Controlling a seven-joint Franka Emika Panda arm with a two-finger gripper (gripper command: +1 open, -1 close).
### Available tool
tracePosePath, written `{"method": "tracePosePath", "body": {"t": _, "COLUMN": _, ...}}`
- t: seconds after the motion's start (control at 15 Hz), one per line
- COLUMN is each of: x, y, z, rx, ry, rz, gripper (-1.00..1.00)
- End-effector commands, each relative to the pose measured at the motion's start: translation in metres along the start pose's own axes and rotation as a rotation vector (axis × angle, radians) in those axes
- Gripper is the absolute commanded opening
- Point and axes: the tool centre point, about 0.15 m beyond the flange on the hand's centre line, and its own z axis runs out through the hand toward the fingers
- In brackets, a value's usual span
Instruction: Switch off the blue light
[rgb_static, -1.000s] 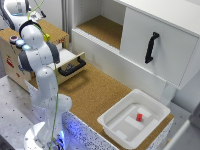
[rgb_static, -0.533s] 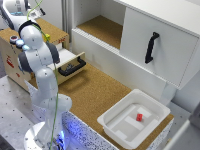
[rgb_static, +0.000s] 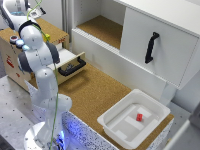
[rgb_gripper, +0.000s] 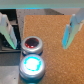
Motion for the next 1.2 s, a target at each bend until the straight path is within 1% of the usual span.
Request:
{"method": "tracePosePath", "body": {"t": 0.0, "x": -0.040, "y": 0.042, "z": -0.013, "rx": 0.037, "ry": 0.070, "rz": 0.119, "gripper": 1.00}}
{"method": "tracePosePath", "body": {"t": 0.13, "x": -0.058, "y": 0.058, "z": -0.016, "rx": 0.020, "ry": 0.081, "rz": 0.197, "gripper": 1.00}}
{"method": "tracePosePath", "body": {"t": 0.33, "x": -0.098, "y": 0.082, "z": -0.019, "rx": -0.008, "ry": 0.092, "rz": 0.329, "gripper": 1.00}}
{"method": "tracePosePath", "body": {"t": 0.87, "x": -0.210, "y": 0.117, "z": -0.008, "rx": -0.061, "ry": 0.063, "rz": 0.628, "gripper": 1.00}}
{"method": "tracePosePath", "body": {"t": 0.93, "x": -0.224, "y": 0.122, "z": -0.008, "rx": -0.081, "ry": 0.062, "rz": 0.665, "gripper": 1.00}}
{"method": "tracePosePath", "body": {"t": 1.13, "x": -0.265, "y": 0.134, "z": -0.008, "rx": -0.115, "ry": 0.064, "rz": 0.768, "gripper": 1.00}}
